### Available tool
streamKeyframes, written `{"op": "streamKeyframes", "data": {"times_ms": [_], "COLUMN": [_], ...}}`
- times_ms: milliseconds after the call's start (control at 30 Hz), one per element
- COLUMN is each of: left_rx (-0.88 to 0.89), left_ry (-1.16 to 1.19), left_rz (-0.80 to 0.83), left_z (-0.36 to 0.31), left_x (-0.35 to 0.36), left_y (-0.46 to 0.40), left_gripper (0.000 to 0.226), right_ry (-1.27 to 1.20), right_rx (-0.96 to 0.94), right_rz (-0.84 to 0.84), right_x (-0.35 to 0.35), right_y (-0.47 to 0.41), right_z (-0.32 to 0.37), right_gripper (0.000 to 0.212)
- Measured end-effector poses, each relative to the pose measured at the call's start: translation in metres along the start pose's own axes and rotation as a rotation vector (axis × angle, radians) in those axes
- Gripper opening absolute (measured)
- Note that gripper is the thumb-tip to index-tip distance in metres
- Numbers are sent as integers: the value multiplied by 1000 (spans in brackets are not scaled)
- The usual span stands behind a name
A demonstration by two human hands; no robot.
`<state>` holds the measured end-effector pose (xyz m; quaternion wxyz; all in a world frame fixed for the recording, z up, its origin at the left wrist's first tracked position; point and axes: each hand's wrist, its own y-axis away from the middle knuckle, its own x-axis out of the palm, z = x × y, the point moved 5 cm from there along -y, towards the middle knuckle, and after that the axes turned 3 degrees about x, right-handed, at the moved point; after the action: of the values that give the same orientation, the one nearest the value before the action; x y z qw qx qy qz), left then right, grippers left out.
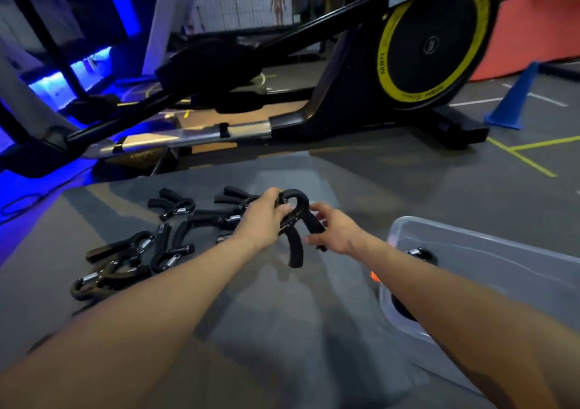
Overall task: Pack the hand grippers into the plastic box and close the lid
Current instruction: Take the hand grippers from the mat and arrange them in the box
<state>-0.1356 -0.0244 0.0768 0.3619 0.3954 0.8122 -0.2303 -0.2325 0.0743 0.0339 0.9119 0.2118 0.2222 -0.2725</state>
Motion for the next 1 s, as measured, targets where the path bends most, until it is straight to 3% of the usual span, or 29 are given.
{"op": "streamKeyframes", "data": {"times_ms": [133, 400, 600, 767, 933, 1000], "left_rx": [23, 10, 113, 207, 232, 215], "left_ry": [137, 360, 204, -86, -316, -353], "left_rz": [46, 207, 275, 422, 560, 596], "left_z": [-54, -133, -165, -164, -144, -133], "left_x": [36, 152, 231, 287, 335, 347], "left_y": [-10, -27, -29, -31, -28, -27], "left_gripper": [22, 26, 41, 61, 73, 73], "right_ry": [98, 318, 401, 442, 452, 407], "right_rx": [27, 193, 368, 533, 663, 713], "right_rz": [-70, -195, -263, -257, -194, -179], "right_x": [-59, -151, -194, -219, -209, -200], "right_y": [30, 86, 114, 118, 109, 101], "right_z": [-33, -128, -189, -240, -294, -314], "right_gripper": [25, 13, 14, 6, 16, 9]}}
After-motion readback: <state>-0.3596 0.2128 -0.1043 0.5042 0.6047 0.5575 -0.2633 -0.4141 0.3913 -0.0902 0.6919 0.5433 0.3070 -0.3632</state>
